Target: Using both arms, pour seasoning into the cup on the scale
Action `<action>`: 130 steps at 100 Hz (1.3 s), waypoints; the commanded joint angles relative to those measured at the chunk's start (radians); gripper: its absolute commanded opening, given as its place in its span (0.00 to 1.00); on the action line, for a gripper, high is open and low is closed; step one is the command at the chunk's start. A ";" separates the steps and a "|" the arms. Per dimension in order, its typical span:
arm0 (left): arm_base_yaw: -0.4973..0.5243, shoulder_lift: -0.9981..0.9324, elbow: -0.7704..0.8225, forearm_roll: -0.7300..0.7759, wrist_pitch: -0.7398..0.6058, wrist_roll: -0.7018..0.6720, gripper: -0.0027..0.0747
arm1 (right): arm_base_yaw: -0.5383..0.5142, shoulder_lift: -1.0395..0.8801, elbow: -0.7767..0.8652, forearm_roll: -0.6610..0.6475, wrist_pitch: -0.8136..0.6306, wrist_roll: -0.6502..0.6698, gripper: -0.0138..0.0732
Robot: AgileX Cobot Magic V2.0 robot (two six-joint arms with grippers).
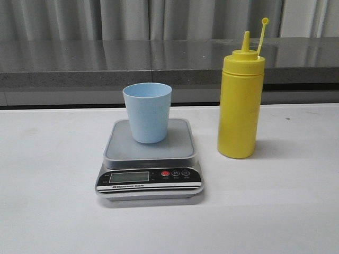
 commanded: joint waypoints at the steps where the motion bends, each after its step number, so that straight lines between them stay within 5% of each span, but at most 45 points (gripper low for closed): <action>1: 0.001 0.008 -0.027 -0.002 -0.071 -0.003 0.01 | -0.005 0.006 -0.022 -0.020 -0.069 -0.008 0.08; 47: 0.001 0.008 -0.027 -0.002 -0.071 -0.003 0.01 | -0.007 -0.186 0.173 -0.038 -0.189 -0.008 0.08; 71: 0.001 0.008 -0.027 -0.002 -0.071 -0.003 0.01 | -0.115 -0.326 0.284 -0.004 -0.219 -0.006 0.08; 130: 0.001 0.008 -0.027 -0.002 -0.071 -0.003 0.01 | -0.182 -0.324 0.384 0.022 -0.318 -0.007 0.08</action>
